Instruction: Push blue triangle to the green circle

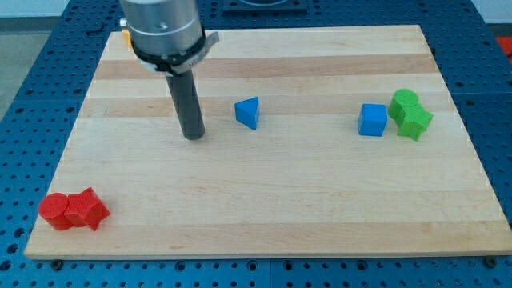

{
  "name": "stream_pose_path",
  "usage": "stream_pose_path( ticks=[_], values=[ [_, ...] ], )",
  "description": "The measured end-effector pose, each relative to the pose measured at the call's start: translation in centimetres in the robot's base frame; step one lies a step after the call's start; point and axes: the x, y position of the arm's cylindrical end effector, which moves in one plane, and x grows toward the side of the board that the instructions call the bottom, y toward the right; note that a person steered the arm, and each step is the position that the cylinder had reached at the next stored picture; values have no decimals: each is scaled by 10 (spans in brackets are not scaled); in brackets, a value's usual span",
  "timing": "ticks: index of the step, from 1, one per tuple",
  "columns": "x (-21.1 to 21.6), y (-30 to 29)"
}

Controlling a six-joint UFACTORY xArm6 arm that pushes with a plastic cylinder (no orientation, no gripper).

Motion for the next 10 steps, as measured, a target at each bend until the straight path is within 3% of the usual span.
stream_pose_path(
  ticks=[1,3,5,6,8,9,10],
  values=[
    [-31,9],
    [-46,53],
    [-29,-1],
    [-19,20],
    [-25,153],
    [-27,182],
    [-27,169]
  ],
)
